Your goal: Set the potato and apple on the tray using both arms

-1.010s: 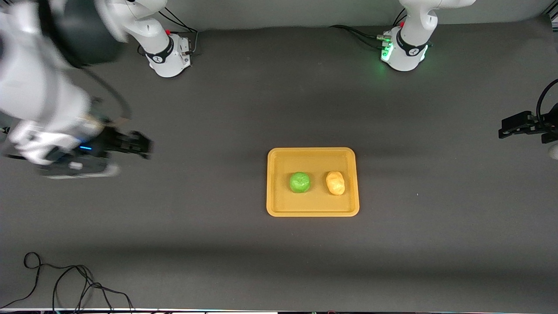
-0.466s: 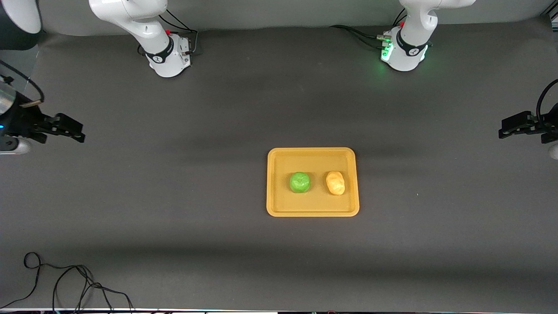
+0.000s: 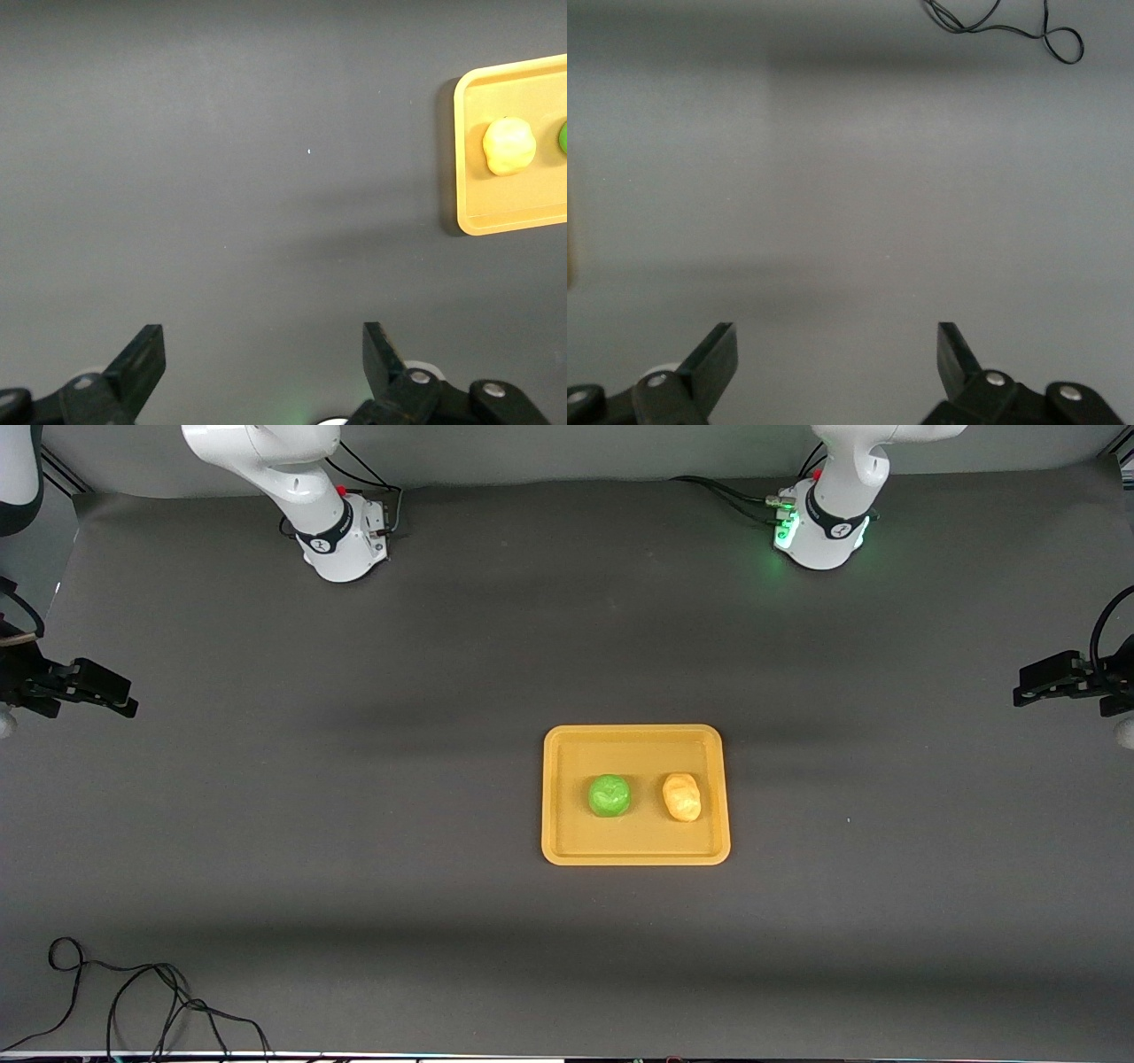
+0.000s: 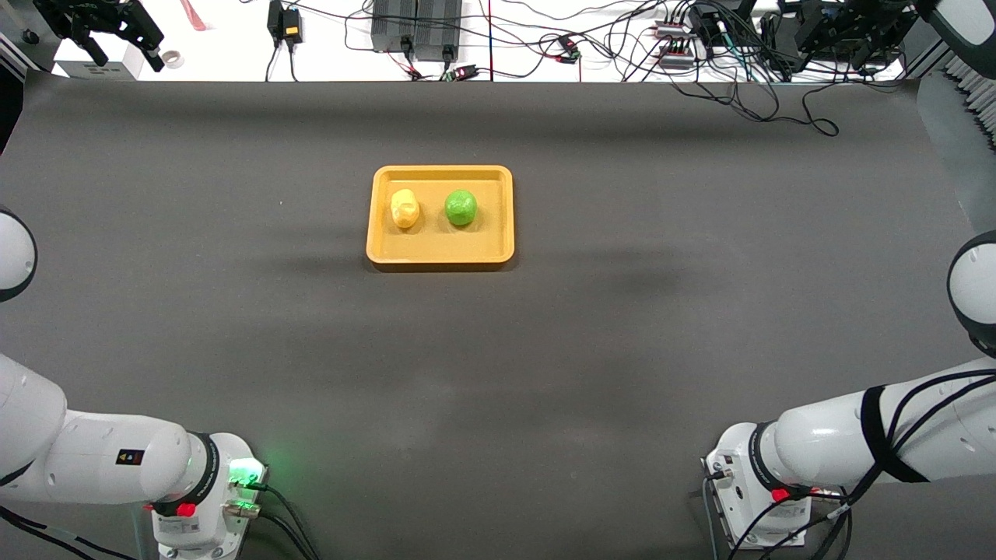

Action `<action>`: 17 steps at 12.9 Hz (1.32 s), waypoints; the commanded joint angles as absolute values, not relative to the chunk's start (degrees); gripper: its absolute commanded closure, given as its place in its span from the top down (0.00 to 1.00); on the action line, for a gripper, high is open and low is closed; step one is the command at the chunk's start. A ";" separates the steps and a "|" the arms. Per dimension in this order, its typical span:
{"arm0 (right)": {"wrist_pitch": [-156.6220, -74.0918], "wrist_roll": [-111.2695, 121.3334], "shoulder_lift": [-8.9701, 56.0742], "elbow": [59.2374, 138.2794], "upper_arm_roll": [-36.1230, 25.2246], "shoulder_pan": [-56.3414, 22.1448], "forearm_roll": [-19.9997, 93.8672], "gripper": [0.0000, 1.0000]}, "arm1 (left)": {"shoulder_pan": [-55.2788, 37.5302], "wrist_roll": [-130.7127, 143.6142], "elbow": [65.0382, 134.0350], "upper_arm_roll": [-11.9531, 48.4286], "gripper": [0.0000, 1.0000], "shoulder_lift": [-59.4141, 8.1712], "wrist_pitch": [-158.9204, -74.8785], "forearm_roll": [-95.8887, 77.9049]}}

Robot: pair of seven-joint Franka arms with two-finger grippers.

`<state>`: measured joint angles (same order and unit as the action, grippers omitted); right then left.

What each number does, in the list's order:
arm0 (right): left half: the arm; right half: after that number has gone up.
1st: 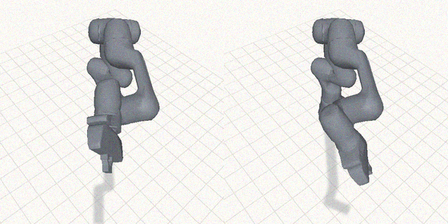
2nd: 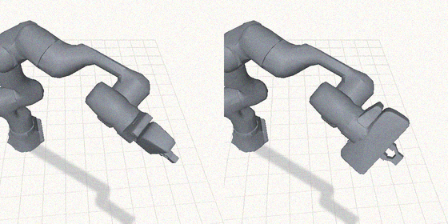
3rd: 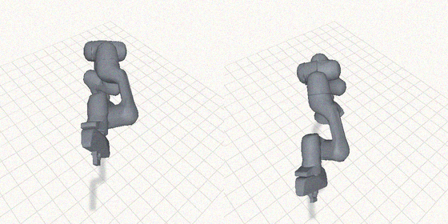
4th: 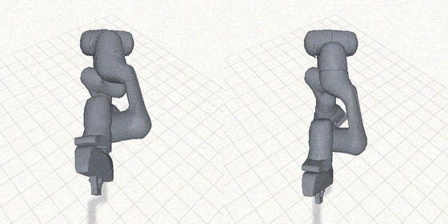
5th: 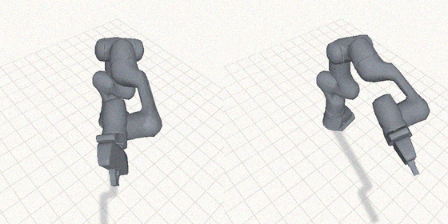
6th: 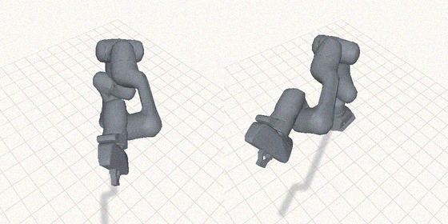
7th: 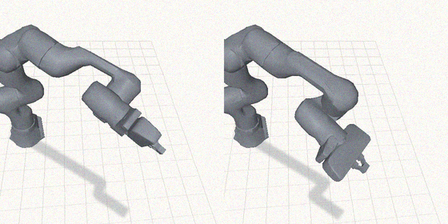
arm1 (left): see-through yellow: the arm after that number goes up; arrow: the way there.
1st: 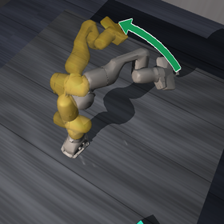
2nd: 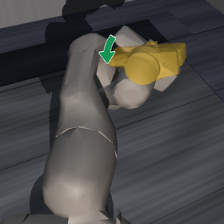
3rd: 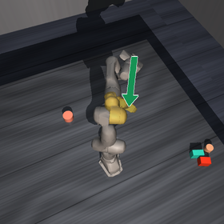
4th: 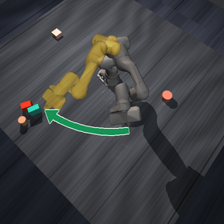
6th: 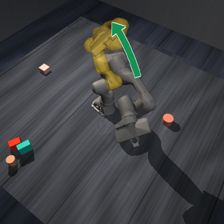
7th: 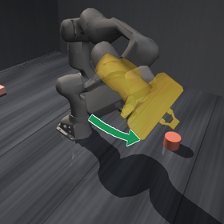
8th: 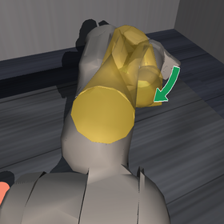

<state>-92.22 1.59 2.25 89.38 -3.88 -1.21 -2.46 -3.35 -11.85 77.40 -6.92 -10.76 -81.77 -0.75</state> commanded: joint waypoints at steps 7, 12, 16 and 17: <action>-89.30 1.58 1.85 89.74 -3.78 -0.97 -0.27 1.00 | -4.75 -11.69 76.73 -7.82 1.00 -10.63 -82.09 -0.26; -88.07 1.58 1.85 89.65 -4.04 -0.88 1.75 1.00 | -4.39 -11.69 76.73 -7.82 1.00 -10.63 -82.09 -0.88; -88.07 1.67 1.85 89.65 -4.13 -0.79 1.85 1.00 | -4.66 -11.60 76.73 -7.82 1.00 -10.63 -82.18 -0.97; -88.07 1.84 1.85 89.65 -4.13 -0.79 1.85 1.00 | -4.66 -11.60 76.73 -7.82 1.00 -10.63 -82.18 -0.97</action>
